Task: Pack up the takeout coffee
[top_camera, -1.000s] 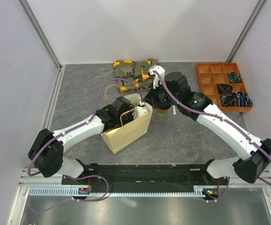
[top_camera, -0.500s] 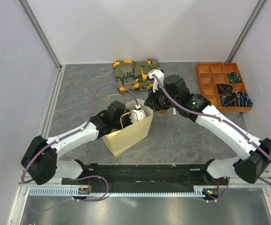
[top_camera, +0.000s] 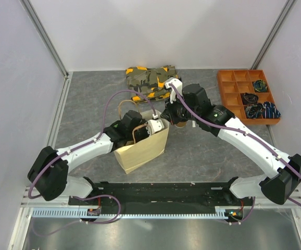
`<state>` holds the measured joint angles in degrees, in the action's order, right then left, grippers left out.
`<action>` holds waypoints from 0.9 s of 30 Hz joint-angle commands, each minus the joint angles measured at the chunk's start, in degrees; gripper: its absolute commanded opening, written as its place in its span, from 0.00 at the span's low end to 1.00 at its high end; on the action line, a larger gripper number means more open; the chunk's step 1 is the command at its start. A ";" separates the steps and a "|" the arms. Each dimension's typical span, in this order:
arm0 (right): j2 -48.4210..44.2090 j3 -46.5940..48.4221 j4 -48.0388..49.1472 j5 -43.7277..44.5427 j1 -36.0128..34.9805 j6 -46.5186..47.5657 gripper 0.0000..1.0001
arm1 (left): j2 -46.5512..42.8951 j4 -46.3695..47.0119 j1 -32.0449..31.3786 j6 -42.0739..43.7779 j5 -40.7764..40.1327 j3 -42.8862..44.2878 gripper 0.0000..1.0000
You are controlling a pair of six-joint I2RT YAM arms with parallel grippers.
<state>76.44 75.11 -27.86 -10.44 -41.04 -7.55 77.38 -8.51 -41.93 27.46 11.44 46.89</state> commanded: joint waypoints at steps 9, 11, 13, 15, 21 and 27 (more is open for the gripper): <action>-1.65 0.74 0.61 1.12 -0.10 -0.44 0.00 | 9.97 -6.96 -0.17 2.33 -7.40 1.89 0.02; -1.74 0.74 0.61 1.21 -0.10 -0.36 0.00 | 10.85 -7.04 -0.17 3.12 -7.75 1.01 0.02; -1.74 1.00 0.61 1.30 -0.10 -0.36 0.00 | 12.43 -7.31 -0.17 3.47 -8.62 0.74 0.02; -1.83 0.91 0.61 1.30 -0.10 -0.27 0.00 | 13.49 -8.18 -0.17 4.18 -8.54 1.00 0.02; -1.83 0.83 0.70 1.12 -0.01 -0.01 0.00 | 16.57 -11.88 -0.17 3.92 -8.28 3.29 0.02; -2.26 -0.05 0.79 1.73 -0.10 0.87 0.00 | 8.06 -11.09 -0.08 0.23 -3.90 8.29 0.06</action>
<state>76.40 75.07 -29.10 -7.11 -40.56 -7.16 88.77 -14.24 -42.59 29.21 7.66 52.51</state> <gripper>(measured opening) 0.007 0.034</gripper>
